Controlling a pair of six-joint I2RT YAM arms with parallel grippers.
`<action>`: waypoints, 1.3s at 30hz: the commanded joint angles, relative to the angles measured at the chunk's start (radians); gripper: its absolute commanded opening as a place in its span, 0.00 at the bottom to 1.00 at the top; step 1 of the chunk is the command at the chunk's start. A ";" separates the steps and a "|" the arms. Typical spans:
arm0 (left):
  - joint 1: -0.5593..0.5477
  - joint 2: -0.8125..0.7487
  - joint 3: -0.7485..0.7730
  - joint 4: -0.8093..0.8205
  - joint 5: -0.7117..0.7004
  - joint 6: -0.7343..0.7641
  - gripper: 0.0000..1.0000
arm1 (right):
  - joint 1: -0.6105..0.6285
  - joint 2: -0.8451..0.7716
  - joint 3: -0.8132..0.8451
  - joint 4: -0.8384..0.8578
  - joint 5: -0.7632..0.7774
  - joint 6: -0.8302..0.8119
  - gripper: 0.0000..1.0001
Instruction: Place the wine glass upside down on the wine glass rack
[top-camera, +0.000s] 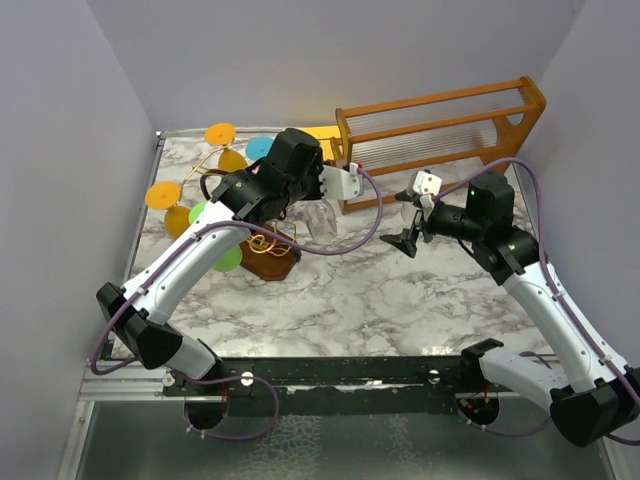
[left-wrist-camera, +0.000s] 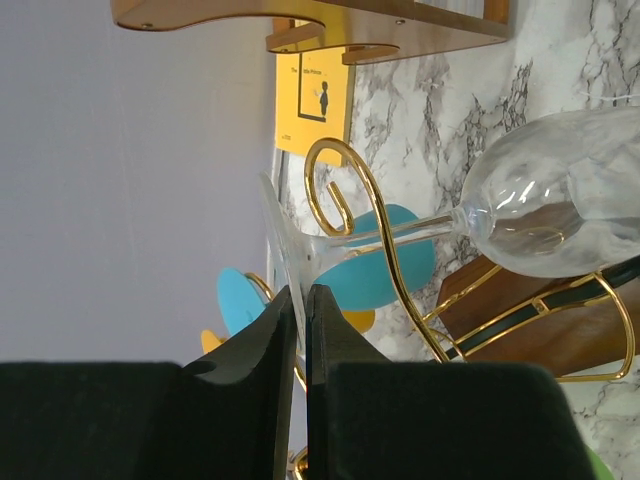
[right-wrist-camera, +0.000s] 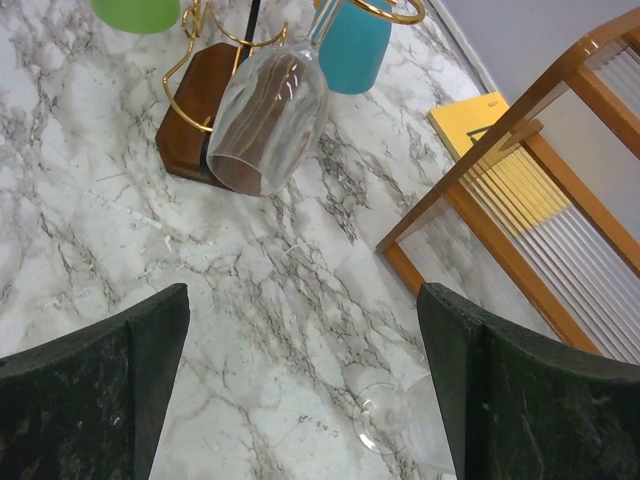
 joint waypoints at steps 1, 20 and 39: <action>-0.014 0.005 0.057 0.047 0.050 -0.022 0.00 | -0.004 -0.004 -0.005 0.014 0.004 -0.008 0.95; -0.018 0.065 0.066 0.159 -0.042 -0.106 0.00 | -0.005 -0.003 -0.012 0.014 -0.003 -0.012 0.96; -0.018 0.083 0.064 0.100 -0.214 -0.092 0.00 | -0.007 0.000 -0.017 0.012 -0.012 -0.019 0.96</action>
